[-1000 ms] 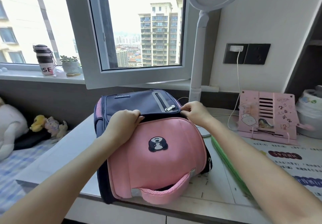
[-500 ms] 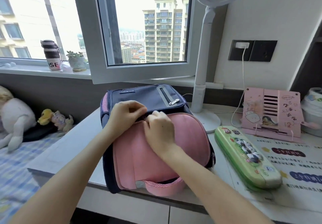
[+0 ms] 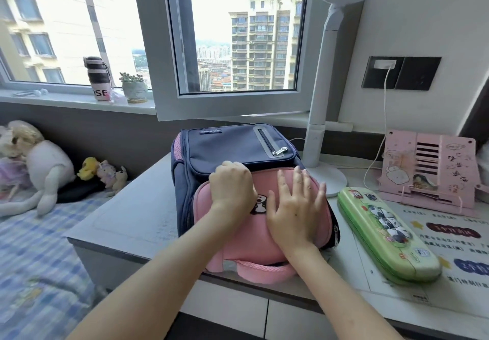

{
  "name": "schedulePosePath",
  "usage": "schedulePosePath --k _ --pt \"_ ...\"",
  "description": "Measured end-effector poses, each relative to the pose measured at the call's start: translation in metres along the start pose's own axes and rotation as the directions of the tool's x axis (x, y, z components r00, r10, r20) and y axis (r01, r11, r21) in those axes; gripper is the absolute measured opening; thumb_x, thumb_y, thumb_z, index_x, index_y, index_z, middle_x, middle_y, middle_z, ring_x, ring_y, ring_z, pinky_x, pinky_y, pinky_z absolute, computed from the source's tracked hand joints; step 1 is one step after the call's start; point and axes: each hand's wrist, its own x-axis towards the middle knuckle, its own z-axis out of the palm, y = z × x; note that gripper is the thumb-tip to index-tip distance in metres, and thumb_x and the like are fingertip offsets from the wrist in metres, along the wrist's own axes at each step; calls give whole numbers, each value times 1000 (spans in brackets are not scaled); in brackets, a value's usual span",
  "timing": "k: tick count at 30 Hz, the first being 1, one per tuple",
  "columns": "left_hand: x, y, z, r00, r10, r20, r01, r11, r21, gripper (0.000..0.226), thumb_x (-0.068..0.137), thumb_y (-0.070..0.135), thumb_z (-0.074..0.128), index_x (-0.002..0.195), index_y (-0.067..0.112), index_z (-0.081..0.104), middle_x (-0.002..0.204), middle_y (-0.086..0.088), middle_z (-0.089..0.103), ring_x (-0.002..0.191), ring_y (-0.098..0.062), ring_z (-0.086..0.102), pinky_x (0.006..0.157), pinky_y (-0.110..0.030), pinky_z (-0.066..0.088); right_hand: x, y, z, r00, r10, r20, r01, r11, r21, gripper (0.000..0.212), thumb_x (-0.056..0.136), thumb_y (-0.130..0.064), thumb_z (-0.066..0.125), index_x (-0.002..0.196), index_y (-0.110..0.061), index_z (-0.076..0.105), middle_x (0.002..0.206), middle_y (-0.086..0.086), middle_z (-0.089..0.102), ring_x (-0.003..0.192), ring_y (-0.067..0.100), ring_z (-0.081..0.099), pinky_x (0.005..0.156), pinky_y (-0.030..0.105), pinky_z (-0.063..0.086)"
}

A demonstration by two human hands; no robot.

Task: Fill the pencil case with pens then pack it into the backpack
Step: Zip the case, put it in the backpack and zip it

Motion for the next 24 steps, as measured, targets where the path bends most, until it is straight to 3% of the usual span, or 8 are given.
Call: schedulePosePath --k 5,8,11,18,24 --pt "-1 -11 -4 992 106 72 -106 994 1 19 76 2 52 95 1 55 101 -17 62 90 -32 60 68 -33 45 2 1 0 996 57 62 -51 994 -99 52 87 -39 39 135 -21 46 145 20 37 137 32 29 108 63 13" --pt "-5 -36 -12 984 174 27 -174 985 7 12 75 3 49 87 3 52 95 -17 63 85 -33 59 61 -32 33 3 5 -1 992 108 72 -99 987 -128 51 89 -43 39 137 -27 43 147 20 35 135 37 28 105 63 17" --pt "-8 -78 -17 977 210 -32 -210 978 3 4 80 8 52 82 5 53 91 -17 63 83 -34 58 63 -34 36 2 7 -1 992 110 68 -100 986 -132 50 90 -43 38 137 -27 44 146 20 36 133 39 31 104 62 21" --pt "28 -148 -12 984 160 -77 -166 982 -90 16 84 11 56 73 -1 55 82 -21 62 76 -39 58 62 -38 41 -3 10 1 997 69 44 -60 983 -174 52 88 -41 31 134 -23 49 143 21 40 127 41 38 98 57 32" --pt "83 -152 -9 992 80 101 -72 994 -80 19 84 18 60 92 1 64 100 -19 65 94 -38 58 79 -41 49 -5 5 7 995 71 63 -56 976 -208 51 87 -36 33 131 -18 52 142 25 39 126 44 37 96 55 33"
